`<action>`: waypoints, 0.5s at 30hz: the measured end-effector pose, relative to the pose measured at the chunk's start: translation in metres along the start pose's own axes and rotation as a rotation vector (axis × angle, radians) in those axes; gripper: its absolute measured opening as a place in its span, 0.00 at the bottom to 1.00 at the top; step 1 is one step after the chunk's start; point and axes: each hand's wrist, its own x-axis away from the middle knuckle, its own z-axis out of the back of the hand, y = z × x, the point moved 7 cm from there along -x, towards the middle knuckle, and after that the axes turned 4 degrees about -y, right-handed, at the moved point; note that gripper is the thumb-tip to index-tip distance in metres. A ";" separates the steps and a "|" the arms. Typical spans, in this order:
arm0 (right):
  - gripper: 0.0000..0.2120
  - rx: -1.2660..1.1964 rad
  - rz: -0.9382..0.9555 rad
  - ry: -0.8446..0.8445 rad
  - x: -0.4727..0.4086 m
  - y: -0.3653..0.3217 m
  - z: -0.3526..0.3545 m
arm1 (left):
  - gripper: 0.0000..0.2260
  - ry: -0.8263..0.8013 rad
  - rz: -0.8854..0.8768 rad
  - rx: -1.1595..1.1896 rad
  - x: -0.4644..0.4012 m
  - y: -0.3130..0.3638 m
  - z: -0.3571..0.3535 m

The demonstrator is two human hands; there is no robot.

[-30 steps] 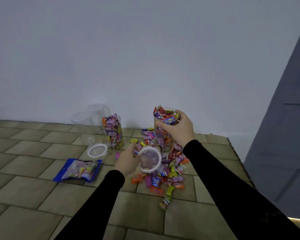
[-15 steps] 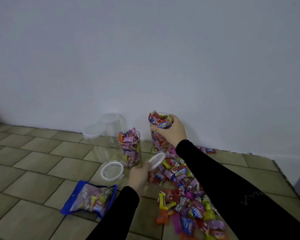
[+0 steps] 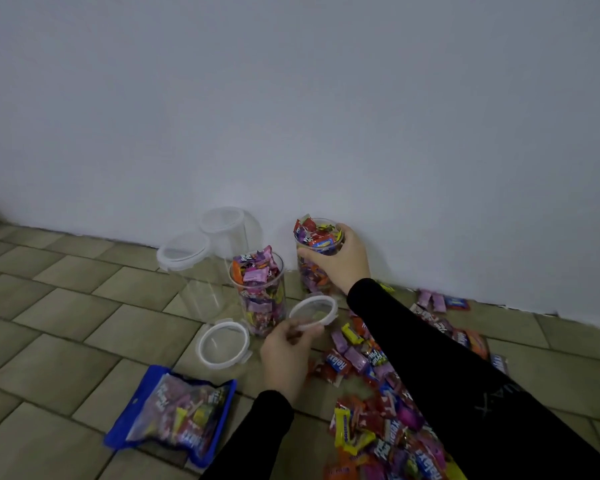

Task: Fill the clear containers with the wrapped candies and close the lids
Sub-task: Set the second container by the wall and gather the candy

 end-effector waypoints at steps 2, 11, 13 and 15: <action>0.33 -0.001 0.004 0.005 -0.003 0.004 -0.005 | 0.12 0.026 0.014 -0.036 -0.007 -0.001 0.005; 0.33 -0.015 -0.013 -0.022 -0.014 0.011 -0.020 | 0.08 0.024 -0.037 -0.221 -0.025 0.008 0.013; 0.32 -0.017 -0.008 -0.024 -0.015 0.011 -0.022 | 0.08 0.011 -0.072 -0.302 -0.031 0.010 0.011; 0.33 0.003 -0.003 -0.019 -0.017 0.012 -0.023 | 0.08 -0.007 -0.105 -0.420 -0.035 0.013 0.007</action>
